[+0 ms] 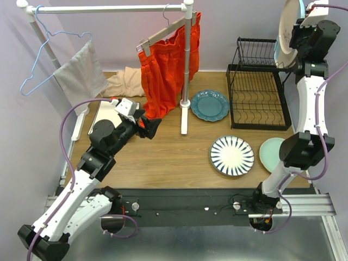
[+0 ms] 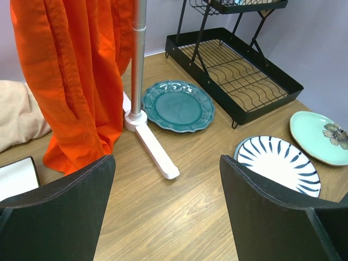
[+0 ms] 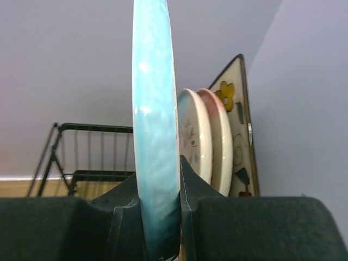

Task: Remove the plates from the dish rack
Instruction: Unload the plate from the dish rack, then place the plate at the center of the board.

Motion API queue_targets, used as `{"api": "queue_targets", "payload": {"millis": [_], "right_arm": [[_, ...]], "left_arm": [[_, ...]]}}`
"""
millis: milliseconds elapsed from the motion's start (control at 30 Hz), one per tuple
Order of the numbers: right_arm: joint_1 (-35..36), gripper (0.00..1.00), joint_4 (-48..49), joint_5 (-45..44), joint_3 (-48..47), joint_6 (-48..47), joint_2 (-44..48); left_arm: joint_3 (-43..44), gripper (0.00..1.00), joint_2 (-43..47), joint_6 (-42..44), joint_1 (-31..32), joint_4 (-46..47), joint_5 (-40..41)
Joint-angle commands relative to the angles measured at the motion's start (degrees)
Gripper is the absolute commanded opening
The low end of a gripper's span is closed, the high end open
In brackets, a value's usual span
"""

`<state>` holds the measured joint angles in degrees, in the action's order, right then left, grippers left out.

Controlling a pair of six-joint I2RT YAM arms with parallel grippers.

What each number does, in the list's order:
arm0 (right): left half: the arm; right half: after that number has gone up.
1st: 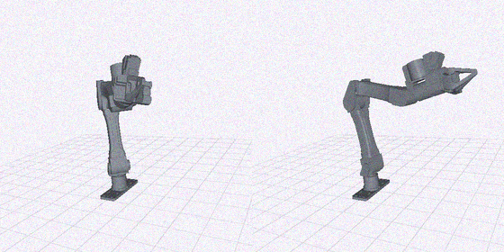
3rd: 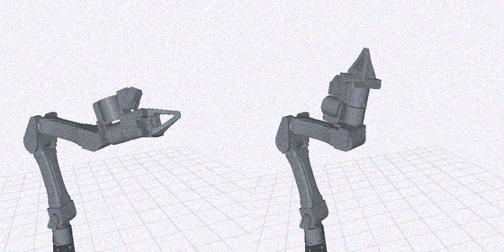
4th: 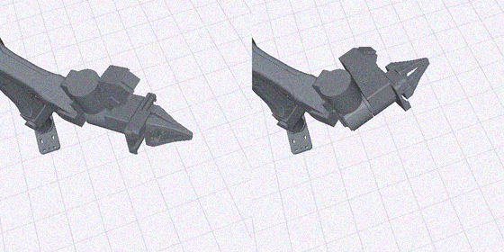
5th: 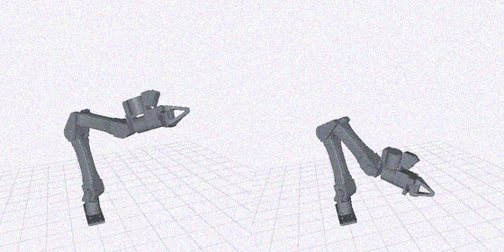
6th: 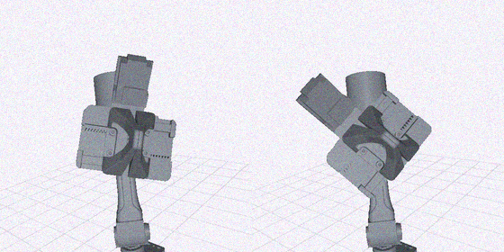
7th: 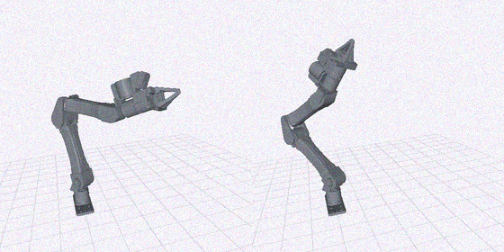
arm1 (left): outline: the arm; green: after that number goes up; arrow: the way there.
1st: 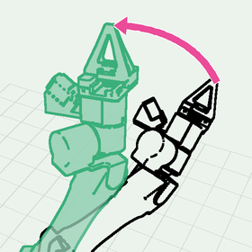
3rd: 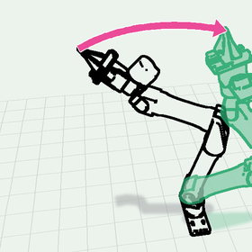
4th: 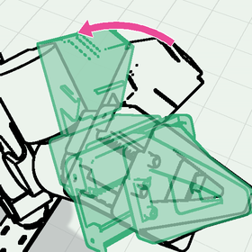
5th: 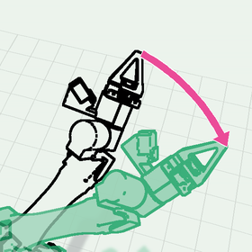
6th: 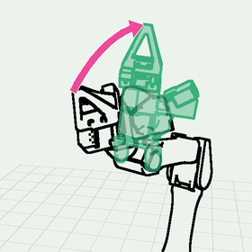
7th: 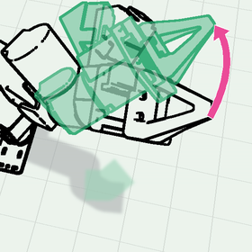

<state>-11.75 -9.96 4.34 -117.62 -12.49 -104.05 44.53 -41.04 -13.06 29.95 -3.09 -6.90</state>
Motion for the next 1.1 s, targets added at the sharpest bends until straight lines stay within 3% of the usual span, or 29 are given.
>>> {"api": "queue_targets", "payload": {"millis": [0,133,367,500,1067], "right_arm": [[-0.2,0.01,9.4,7.5,2.2,5.5,7.9],[-0.3,0.01,11.8,9.7,7.3,10.1,12.0],[-0.2,0.01,11.4,13.5,20.5,28.0,22.5],[-0.3,0.01,6.5,13.7,27.6,33.7,29.1],[-0.3,0.01,-0.4,35.5,52.7,51.7,51.8]], "left_arm": [[0.3,0.87,1.4,0.5,-0.3,-0.6,1.1],[0.4,0.87,1.7,0.4,-0.3,-0.6,1.2],[0.2,0.87,2.5,0.1,-0.3,-0.4,0.8],[0.1,0.87,3.2,0.1,-0.3,-0.4,1.3],[0.1,0.87,3.9,0.0,-0.3,-0.3,1.4]]}}
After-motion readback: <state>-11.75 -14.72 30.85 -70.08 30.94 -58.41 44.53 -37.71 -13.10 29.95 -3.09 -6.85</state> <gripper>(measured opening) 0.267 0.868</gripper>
